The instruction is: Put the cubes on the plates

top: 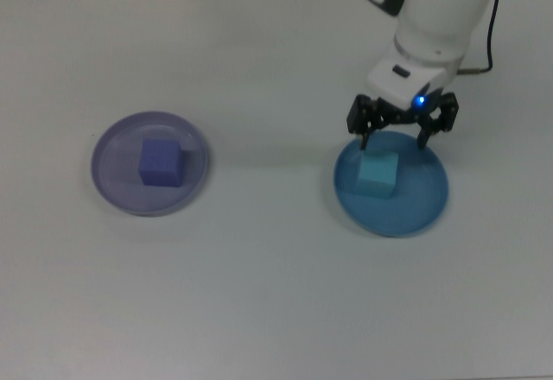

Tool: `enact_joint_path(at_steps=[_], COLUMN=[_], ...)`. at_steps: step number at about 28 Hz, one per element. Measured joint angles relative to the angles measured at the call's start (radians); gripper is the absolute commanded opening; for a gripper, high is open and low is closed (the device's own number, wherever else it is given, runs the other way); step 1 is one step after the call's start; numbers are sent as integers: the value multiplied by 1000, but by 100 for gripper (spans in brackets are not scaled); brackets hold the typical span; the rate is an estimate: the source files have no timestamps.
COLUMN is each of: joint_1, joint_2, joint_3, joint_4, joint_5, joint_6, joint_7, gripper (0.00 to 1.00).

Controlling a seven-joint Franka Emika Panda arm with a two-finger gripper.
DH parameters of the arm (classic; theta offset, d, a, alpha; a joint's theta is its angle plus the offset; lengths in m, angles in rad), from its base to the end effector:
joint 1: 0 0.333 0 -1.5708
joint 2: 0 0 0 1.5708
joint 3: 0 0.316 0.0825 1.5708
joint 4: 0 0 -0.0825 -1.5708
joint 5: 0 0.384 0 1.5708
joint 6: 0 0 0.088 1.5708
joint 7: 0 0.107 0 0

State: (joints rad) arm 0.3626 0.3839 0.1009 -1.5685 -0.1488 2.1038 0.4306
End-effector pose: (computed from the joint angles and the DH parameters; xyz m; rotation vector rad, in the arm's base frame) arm 0.6199 0.2920 0.4375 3.1052 0.1375 0.2810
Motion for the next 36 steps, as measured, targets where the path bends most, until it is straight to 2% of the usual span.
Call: enact_joint_path(at_steps=[8,17,23,28,36], joint_1=[-87,-225,-330,-372,-395], joint_2=[-169,-327,-408,-436,-419], joint_3=[-3,-6,-7,-8,-14], joint_4=[2,2,0,-7,-20], joint_5=[17,23,85,101,102], joint_6=[-209,-467,-561,-588,-590], joint_7=[-78,-276,-425,-447,-447], gripper=[100,100,100,100,100])
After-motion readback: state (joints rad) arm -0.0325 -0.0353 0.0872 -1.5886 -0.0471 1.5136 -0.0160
